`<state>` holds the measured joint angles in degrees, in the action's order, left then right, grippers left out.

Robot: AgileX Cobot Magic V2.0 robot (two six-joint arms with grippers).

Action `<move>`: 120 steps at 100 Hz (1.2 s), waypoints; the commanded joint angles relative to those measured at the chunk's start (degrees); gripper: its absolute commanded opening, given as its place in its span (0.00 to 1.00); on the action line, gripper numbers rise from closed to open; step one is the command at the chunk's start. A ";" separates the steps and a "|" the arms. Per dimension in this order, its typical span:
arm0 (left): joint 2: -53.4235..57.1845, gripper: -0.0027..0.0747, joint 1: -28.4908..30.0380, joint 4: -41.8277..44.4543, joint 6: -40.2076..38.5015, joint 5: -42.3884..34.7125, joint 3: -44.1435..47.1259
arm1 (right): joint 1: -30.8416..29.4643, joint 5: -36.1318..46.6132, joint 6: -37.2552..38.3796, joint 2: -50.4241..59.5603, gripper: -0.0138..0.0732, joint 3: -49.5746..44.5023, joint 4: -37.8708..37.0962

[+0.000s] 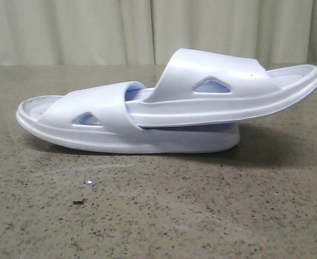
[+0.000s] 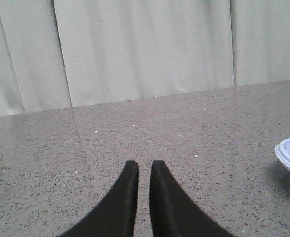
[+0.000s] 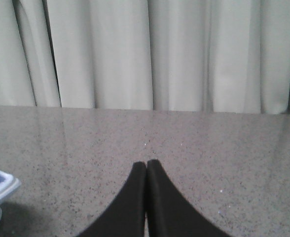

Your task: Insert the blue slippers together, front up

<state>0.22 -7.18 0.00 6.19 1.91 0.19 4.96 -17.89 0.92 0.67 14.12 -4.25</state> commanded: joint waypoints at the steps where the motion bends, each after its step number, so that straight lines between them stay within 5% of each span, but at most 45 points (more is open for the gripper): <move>1: 1.62 0.06 -0.39 0.00 -0.61 -4.80 0.41 | -0.37 5.23 -0.38 1.13 0.04 -0.76 -1.21; 59: 1.62 0.06 -0.39 0.00 -0.61 -4.80 0.41 | -0.37 18.25 -0.26 1.13 0.04 -15.91 0.69; 120: 1.62 0.06 -0.39 0.00 -0.61 -4.80 0.41 | -0.37 17.31 -0.26 1.13 0.04 -15.91 1.23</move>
<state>0.22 -7.18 0.00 6.19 1.91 0.19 4.91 -5.11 0.92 0.67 -0.61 -3.09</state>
